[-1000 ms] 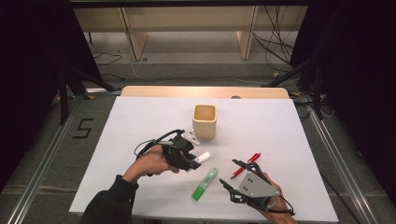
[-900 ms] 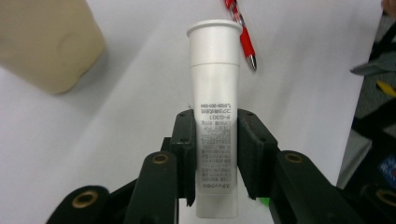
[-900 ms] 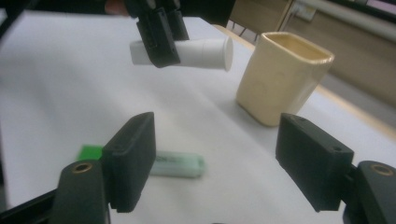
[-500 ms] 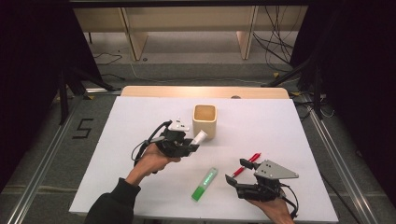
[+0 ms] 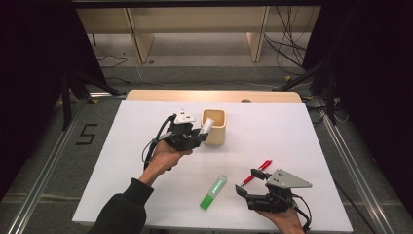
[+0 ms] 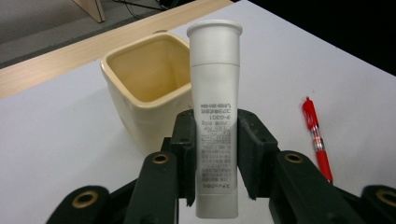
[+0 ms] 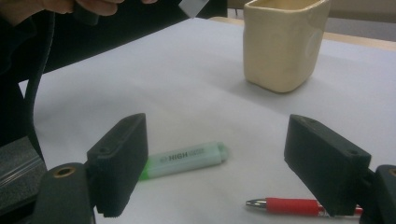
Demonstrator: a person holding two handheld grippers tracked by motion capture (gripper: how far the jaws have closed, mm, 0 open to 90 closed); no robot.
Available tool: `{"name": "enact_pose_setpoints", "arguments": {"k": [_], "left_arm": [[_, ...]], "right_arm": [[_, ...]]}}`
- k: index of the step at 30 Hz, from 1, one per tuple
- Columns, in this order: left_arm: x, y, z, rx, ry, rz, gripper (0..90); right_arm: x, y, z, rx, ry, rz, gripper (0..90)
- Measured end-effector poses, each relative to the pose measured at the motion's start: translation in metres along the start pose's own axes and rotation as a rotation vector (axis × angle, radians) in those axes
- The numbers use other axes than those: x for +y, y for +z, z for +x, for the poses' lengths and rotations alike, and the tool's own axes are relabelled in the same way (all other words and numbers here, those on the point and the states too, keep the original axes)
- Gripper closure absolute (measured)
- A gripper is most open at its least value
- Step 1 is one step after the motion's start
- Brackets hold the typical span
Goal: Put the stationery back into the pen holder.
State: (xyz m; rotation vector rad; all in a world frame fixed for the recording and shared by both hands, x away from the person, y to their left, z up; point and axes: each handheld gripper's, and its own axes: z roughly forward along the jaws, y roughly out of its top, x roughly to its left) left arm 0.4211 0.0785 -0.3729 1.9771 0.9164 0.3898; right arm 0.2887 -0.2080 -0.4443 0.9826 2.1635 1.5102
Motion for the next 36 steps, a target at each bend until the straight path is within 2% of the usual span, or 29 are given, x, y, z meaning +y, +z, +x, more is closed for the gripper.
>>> {"name": "enact_pose_setpoints", "arguments": {"k": [12, 26, 36], "left_arm": [[0.023, 0.017, 0.011, 0.056, -0.05, -0.054, 69.8], [0.039, 0.034, 0.022, 0.092, -0.083, -0.067, 69.8], [0.043, 0.053, 0.025, 0.115, -0.106, -0.062, 69.9]], "right_arm": [[-0.002, -0.002, 0.001, 0.003, 0.002, 0.002, 21.1], [-0.004, -0.001, 0.004, 0.016, -0.007, 0.008, 20.8], [-0.004, -0.001, 0.005, 0.017, -0.01, 0.008, 20.6]]}}
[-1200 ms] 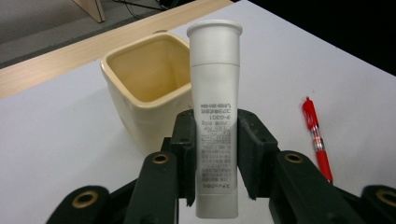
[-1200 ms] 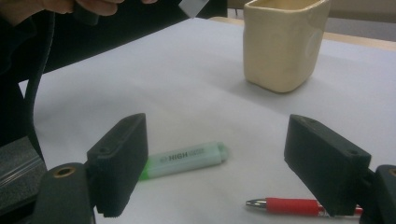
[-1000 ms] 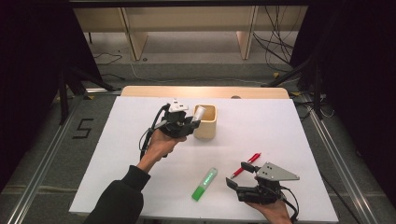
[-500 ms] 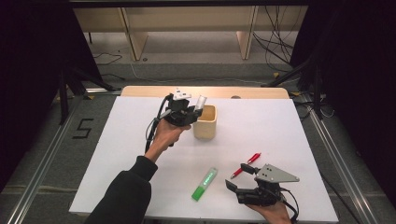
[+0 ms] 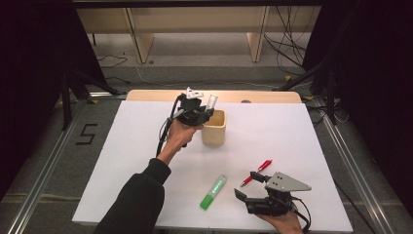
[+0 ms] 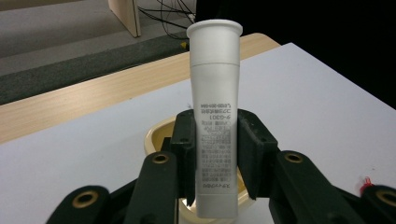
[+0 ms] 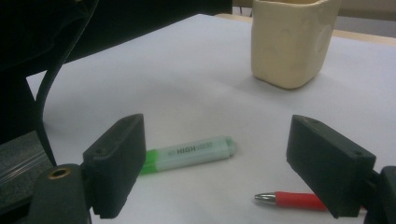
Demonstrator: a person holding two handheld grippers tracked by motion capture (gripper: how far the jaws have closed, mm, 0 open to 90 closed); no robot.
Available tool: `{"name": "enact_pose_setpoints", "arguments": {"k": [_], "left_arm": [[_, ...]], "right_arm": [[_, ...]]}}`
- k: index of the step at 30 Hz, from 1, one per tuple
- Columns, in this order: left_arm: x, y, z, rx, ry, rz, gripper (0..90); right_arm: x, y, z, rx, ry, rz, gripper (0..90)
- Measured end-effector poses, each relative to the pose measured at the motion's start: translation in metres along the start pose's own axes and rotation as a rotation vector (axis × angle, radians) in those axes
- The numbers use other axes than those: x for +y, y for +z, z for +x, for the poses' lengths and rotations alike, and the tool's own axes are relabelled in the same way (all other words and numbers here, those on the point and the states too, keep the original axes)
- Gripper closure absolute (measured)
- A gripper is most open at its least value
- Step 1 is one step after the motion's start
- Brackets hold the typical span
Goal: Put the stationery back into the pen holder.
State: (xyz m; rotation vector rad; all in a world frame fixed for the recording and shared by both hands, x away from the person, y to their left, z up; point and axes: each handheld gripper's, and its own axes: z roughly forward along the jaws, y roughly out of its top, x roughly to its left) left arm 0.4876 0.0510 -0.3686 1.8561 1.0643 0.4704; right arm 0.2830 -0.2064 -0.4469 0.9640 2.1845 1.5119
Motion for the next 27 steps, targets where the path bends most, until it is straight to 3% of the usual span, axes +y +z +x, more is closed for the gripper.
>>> {"name": "enact_pose_setpoints", "arguments": {"k": [27], "left_arm": [[-0.007, 0.031, -0.006, 0.029, -0.024, 0.028, 69.8]], "right_arm": [[0.0, 0.0, 0.001, 0.012, -0.008, -0.002, 20.7]]}}
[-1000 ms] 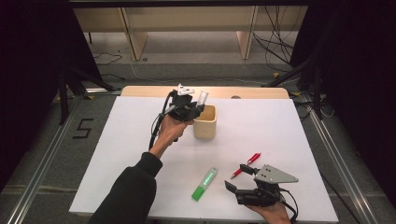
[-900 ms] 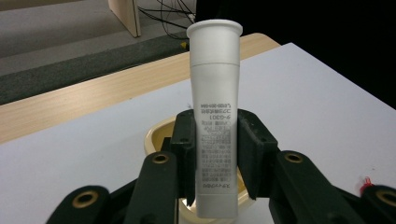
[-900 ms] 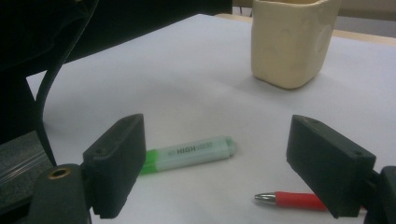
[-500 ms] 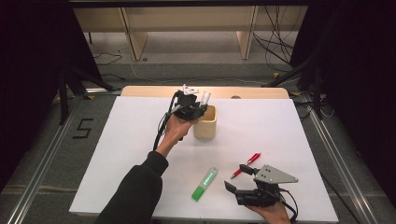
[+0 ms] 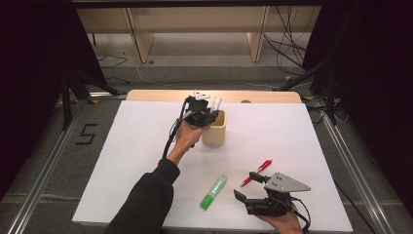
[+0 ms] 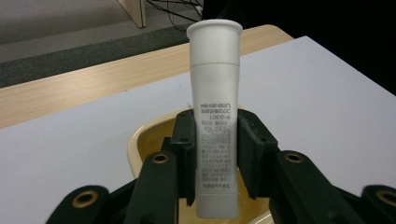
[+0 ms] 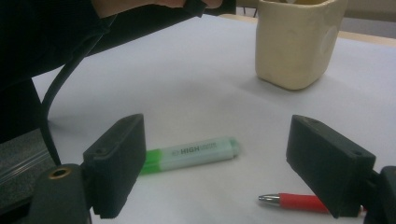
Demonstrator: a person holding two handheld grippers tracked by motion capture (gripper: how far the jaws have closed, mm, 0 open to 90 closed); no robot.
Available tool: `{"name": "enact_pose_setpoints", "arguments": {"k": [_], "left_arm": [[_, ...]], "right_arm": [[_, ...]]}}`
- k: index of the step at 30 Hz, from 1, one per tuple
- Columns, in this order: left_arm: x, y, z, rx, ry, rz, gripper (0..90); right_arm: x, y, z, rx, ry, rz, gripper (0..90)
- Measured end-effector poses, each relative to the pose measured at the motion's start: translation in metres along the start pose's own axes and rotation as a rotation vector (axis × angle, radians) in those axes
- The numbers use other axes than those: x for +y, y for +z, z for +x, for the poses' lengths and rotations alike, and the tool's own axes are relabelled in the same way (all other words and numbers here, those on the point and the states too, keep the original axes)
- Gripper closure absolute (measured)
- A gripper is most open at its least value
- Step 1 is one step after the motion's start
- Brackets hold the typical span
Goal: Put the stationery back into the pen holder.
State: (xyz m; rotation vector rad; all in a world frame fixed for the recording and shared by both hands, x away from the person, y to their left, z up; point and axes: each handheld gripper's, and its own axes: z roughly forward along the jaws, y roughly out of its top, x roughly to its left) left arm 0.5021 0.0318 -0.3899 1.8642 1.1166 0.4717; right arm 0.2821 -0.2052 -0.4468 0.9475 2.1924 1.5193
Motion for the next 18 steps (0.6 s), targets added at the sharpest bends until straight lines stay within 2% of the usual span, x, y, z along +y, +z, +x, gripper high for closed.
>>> {"name": "enact_pose_setpoints", "arguments": {"k": [10, 12, 14, 18], "left_arm": [[-0.002, 0.005, 0.0, 0.006, -0.004, 0.028, 69.3], [-0.002, 0.004, 0.0, -0.018, -0.001, 0.036, 67.9], [-0.001, 0.002, -0.001, -0.034, 0.0, 0.036, 55.5], [0.003, -0.01, -0.004, -0.089, 0.01, 0.026, 40.9]], "right_arm": [[0.0, 0.0, 0.0, 0.007, 0.001, -0.001, 20.9], [0.0, 0.0, 0.0, 0.007, 0.001, 0.0, 20.9], [0.0, 0.0, -0.001, 0.009, 0.004, -0.002, 21.0], [0.0, 0.0, -0.001, 0.01, 0.004, -0.001, 21.0]]}}
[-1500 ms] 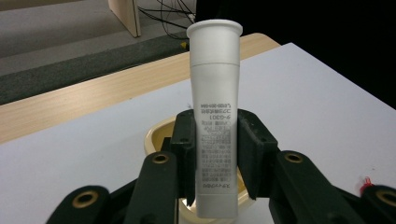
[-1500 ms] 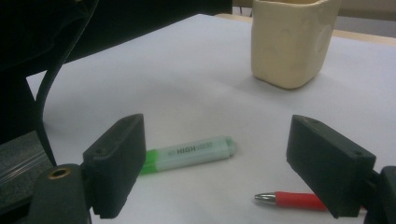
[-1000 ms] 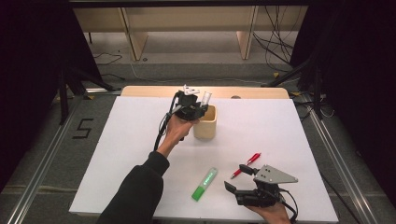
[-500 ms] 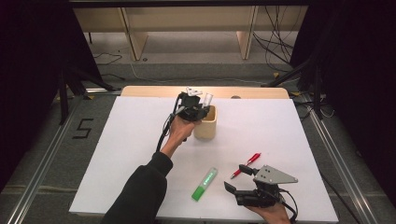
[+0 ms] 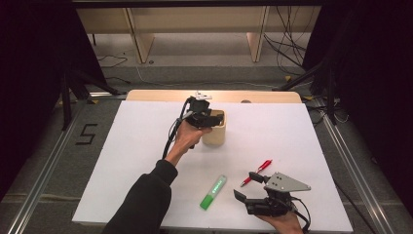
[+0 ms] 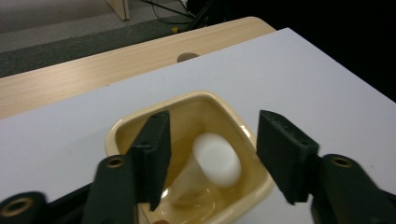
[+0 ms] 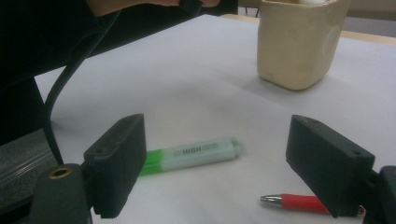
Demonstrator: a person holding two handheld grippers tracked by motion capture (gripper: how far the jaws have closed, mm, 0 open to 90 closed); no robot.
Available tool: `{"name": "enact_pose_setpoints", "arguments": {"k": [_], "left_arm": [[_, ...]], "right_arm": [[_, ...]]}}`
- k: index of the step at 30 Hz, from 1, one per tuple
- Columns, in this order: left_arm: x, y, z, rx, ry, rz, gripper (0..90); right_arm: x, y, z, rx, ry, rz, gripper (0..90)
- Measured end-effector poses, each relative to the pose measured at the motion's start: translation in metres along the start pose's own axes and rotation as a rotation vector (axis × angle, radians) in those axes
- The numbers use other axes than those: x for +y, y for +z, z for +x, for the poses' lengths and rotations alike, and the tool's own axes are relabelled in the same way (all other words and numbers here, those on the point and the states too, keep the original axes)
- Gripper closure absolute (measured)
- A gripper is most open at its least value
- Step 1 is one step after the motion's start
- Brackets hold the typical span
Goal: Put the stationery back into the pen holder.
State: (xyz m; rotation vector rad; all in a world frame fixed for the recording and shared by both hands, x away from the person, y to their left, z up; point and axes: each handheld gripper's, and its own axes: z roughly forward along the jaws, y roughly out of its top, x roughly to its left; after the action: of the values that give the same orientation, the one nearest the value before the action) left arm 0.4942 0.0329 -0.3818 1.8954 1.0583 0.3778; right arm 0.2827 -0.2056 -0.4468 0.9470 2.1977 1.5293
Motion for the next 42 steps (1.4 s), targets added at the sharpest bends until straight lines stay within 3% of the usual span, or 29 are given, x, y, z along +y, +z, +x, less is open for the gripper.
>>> {"name": "enact_pose_setpoints", "arguments": {"k": [10, 17, 23, 26, 32, 42], "left_arm": [[-0.004, -0.042, -0.014, -0.055, 0.063, 0.055, 29.0], [-0.027, -0.063, -0.015, -0.096, 0.056, 0.083, 25.1], [-0.05, -0.081, -0.011, -0.117, 0.05, 0.075, 23.2], [-0.059, -0.086, -0.009, -0.124, 0.039, 0.064, 23.1], [-0.071, -0.091, -0.008, -0.102, 0.062, 0.1, 22.3], [-0.088, -0.092, -0.021, -0.105, 0.109, 0.17, 21.2]], "right_arm": [[0.0, 0.0, 0.0, -0.007, 0.001, -0.002, 20.8], [0.0, -0.002, 0.0, -0.015, 0.0, -0.004, 20.7], [0.0, -0.004, -0.001, -0.018, 0.001, -0.005, 20.7], [0.0, -0.004, -0.001, -0.018, 0.0, -0.004, 20.7], [0.0, -0.005, 0.0, -0.024, -0.003, -0.008, 20.7], [0.0, -0.006, -0.002, -0.031, 0.002, -0.012, 20.7]]}}
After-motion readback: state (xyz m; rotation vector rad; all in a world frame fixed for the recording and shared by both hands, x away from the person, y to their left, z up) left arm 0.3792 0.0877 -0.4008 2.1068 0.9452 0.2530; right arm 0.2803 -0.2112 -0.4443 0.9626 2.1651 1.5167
